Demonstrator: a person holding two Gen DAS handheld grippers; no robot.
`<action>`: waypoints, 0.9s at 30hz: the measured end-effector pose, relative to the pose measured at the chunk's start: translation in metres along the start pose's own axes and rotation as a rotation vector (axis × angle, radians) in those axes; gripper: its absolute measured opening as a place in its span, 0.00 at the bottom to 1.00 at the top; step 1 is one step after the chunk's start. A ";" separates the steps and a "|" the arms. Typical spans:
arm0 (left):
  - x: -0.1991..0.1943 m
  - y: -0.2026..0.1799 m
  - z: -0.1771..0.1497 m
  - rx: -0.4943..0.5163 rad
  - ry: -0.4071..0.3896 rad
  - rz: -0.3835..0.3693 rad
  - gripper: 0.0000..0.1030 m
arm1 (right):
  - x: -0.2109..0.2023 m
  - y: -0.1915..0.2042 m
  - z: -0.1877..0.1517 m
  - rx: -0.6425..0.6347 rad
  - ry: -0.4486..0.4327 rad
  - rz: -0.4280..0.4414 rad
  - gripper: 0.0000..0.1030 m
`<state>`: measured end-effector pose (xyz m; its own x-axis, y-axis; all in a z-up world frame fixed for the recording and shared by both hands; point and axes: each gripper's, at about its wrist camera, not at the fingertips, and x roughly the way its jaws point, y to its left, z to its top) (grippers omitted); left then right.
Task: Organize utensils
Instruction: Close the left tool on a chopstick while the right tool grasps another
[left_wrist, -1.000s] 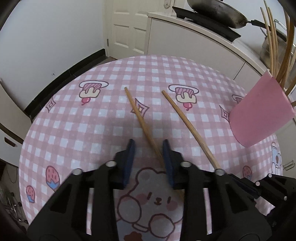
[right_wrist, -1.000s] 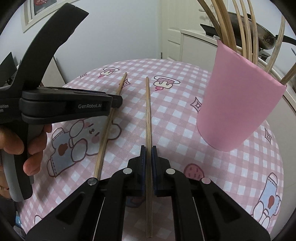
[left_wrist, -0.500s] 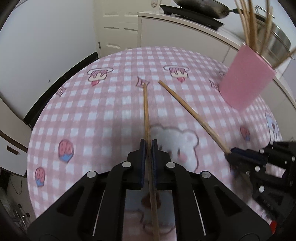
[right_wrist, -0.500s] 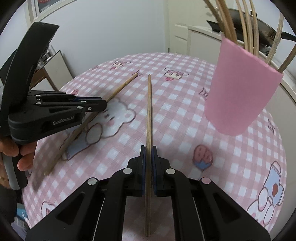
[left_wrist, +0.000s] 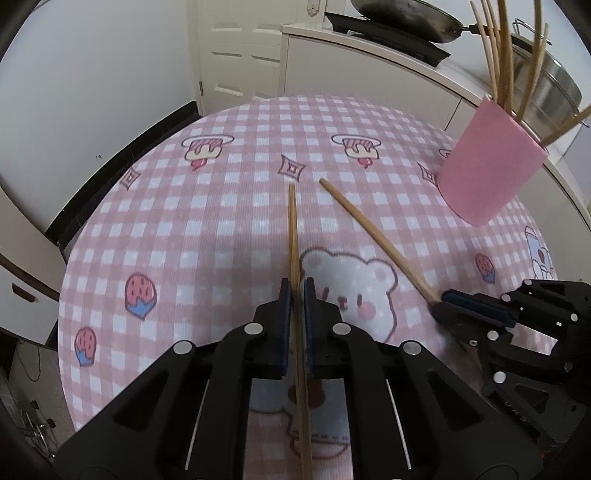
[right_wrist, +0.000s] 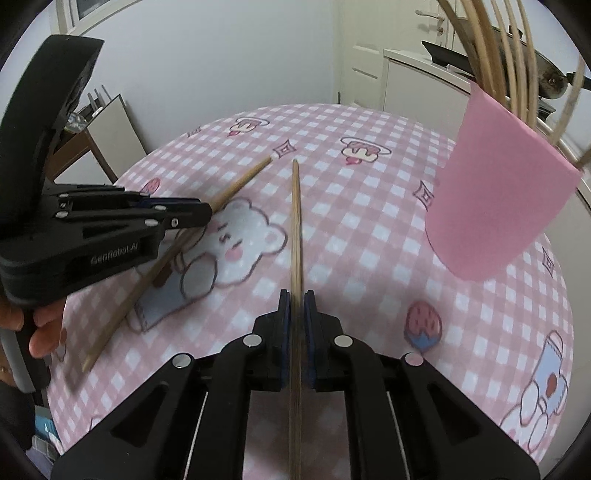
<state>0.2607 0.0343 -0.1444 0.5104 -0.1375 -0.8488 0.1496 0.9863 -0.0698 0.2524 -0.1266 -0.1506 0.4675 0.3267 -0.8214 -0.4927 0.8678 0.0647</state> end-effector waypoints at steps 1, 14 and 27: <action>0.002 0.000 0.003 -0.002 0.002 0.003 0.07 | 0.003 -0.001 0.003 0.001 -0.001 -0.001 0.08; 0.030 0.012 0.042 -0.029 0.031 0.015 0.08 | 0.031 -0.005 0.045 -0.018 0.003 -0.025 0.08; 0.037 0.015 0.054 0.001 0.020 0.015 0.28 | 0.047 -0.006 0.067 -0.054 0.017 -0.038 0.08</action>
<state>0.3278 0.0394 -0.1484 0.4957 -0.1211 -0.8600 0.1429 0.9881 -0.0567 0.3268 -0.0912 -0.1518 0.4743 0.2875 -0.8321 -0.5145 0.8575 0.0031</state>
